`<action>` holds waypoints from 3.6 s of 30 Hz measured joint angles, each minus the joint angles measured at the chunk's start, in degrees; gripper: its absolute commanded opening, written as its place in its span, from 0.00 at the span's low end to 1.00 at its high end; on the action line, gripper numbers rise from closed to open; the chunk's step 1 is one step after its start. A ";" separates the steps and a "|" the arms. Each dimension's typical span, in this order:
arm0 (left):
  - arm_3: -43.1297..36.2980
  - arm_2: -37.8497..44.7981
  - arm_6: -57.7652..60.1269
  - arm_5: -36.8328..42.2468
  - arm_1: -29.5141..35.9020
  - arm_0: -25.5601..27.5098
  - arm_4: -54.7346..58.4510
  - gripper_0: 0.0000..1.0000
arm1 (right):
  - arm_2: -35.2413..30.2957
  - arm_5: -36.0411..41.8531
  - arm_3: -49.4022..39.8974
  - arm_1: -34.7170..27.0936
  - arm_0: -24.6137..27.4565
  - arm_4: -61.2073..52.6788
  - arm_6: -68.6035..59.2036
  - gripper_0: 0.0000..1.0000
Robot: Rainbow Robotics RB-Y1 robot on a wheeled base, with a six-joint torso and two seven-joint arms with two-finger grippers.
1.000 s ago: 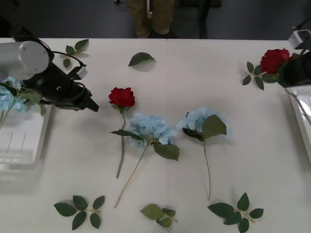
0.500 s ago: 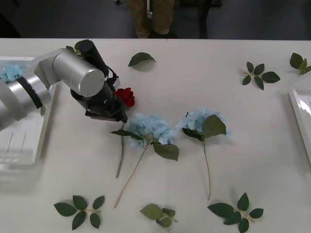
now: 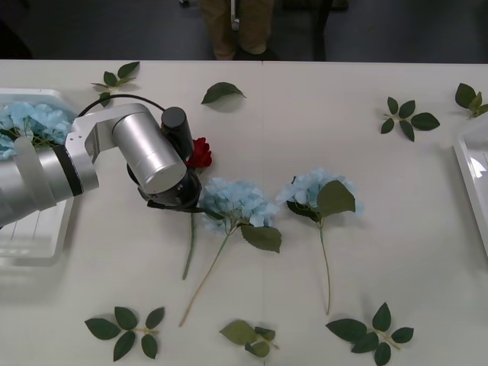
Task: Place the red flowers into the right box and the blue flowers into the left box. If a person shows an open palm, hand one flower to the person first, then continue sorting.
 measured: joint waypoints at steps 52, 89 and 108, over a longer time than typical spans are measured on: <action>8.60 -0.10 4.73 -5.51 -8.95 -0.75 -10.88 0.00 | -10.47 -0.79 -73.41 -8.22 40.39 -9.53 -45.28 0.76; -11.02 48.08 -64.52 -8.06 -5.71 9.83 44.10 0.00 | 20.19 9.13 -71.12 22.59 22.05 46.47 -56.42 0.85; -11.04 31.01 -89.62 -35.29 -12.59 13.97 58.40 0.00 | 13.15 8.49 -87.27 4.49 24.02 27.01 -56.45 0.86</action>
